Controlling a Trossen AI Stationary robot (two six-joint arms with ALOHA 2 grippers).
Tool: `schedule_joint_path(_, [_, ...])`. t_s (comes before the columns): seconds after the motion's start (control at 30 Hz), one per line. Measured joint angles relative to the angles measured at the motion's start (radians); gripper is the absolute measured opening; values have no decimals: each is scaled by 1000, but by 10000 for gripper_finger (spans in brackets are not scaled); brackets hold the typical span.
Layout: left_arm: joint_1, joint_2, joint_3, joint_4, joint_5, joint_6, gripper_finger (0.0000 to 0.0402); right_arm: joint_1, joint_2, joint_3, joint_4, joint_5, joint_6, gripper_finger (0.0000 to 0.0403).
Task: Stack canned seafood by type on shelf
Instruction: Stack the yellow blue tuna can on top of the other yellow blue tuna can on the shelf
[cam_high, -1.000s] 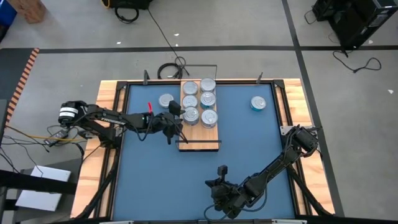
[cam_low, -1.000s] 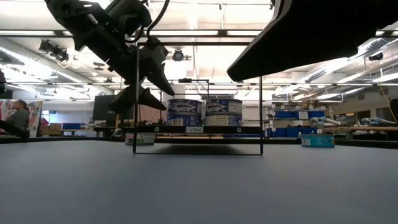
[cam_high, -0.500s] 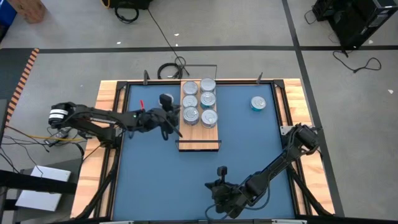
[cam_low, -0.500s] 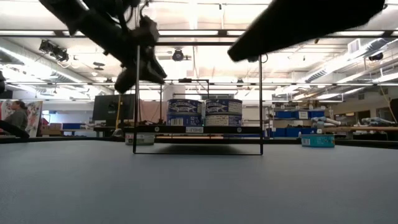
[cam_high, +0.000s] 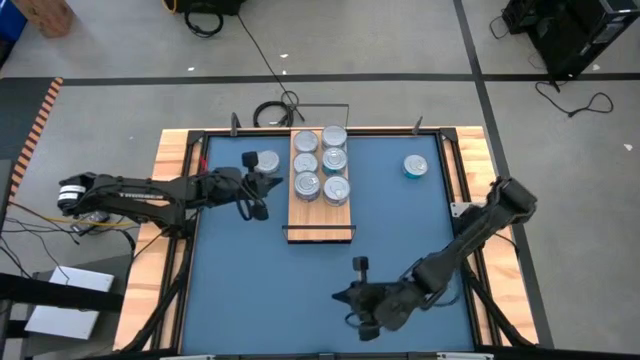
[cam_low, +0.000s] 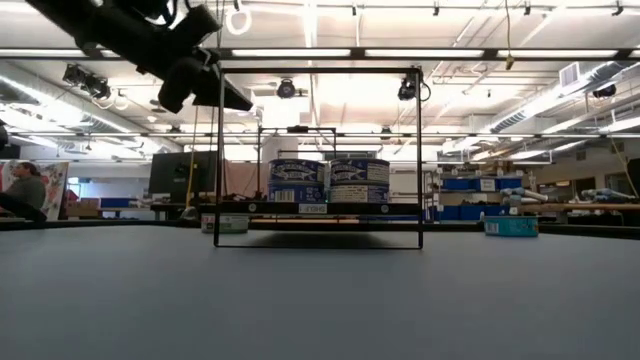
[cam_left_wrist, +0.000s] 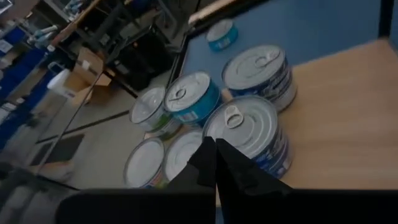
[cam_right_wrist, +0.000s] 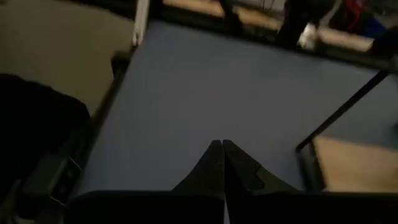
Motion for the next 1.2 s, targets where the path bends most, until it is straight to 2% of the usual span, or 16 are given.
schedule_joint_path(0.17, [58,-48,-70,76,98,-58,2,-40,-166,0,-115,-2,-31,2])
schedule_joint_path(0.3, [107,-56,-92,80,169,-104,1,-110,-295,0,-272,0,12,2])
schedule_joint_path(0.5, [193,-57,-113,110,252,-112,1,-322,-464,0,-553,2,167,2])
schedule_joint_path(0.63, [264,-58,-114,134,388,-136,1,-496,-543,0,-719,-7,223,2])
schedule_joint_path(0.8, [315,-58,-114,170,536,-182,1,-698,-587,0,-850,-66,207,3])
schedule_joint_path(0.93, [320,-58,-114,184,544,-182,1,-824,-581,0,-875,-109,149,3])
schedule_joint_path(1.1, [320,-58,-114,184,571,-202,1,-944,-557,-21,-888,-115,122,6])
schedule_joint_path(1.2, [320,-58,-114,184,571,-220,1,-1015,-534,-41,-900,-163,120,5])
